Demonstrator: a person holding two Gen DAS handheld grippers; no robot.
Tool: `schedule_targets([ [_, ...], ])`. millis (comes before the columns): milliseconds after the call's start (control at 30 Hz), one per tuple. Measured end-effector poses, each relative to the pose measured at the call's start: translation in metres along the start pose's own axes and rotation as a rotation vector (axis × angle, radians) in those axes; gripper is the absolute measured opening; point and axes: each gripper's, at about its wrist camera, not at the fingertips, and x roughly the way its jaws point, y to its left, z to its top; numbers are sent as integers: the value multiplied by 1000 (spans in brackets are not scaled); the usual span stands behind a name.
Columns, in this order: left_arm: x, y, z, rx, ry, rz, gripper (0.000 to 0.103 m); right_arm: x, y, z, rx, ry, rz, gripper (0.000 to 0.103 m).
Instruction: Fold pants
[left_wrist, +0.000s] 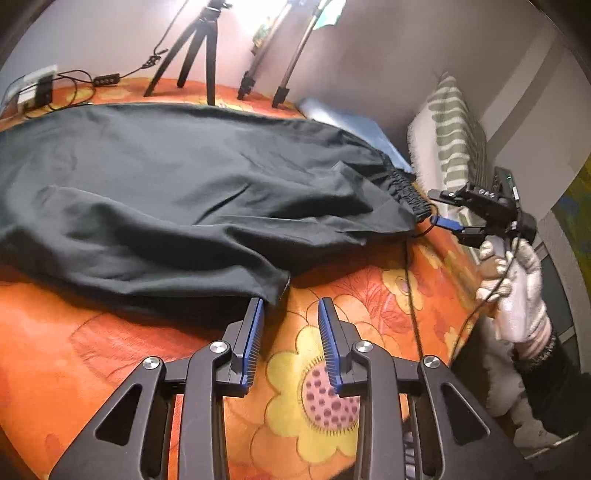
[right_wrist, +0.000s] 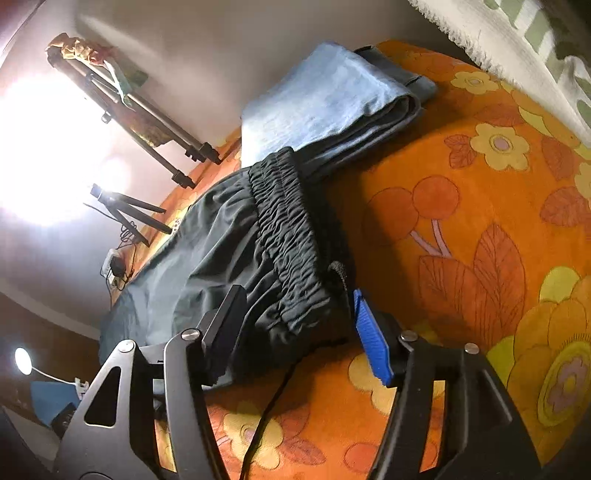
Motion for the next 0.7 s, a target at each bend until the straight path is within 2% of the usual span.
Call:
schedule_targets([
  [67,6,0,2,-18,-1,-16,28,4,-1,-1,20,6,-7,63],
  [100,8,0,3,-18,-6,-19,25,5,-3,0,29,10,-8,63],
  [133,7,-1,3,-14,-16,-21,7,9,-5,0,49,14,-9,63],
  [167,7,0,4,-9,-20,-22,0,11,-6,1,62,14,-8,63],
  [300,1,6,5,-39,-29,-41,0,26,-5,5,96,23,-23,63],
  [367,-8,5,4,-30,-38,-48,0,32,-2,5,88,21,-33,57],
  [433,-15,1,3,-9,-45,-48,0,33,4,7,50,1,-59,31],
  [533,-22,-4,-1,22,-46,-18,0,27,10,11,21,-15,-50,27],
  [600,-24,-7,-4,59,-48,39,0,19,14,13,-3,-36,-52,26],
  [667,-19,-14,-5,127,-18,68,7,14,14,14,-2,-44,-41,26],
  [700,-17,-19,-5,164,-7,85,15,13,13,14,-2,-42,-43,26],
])
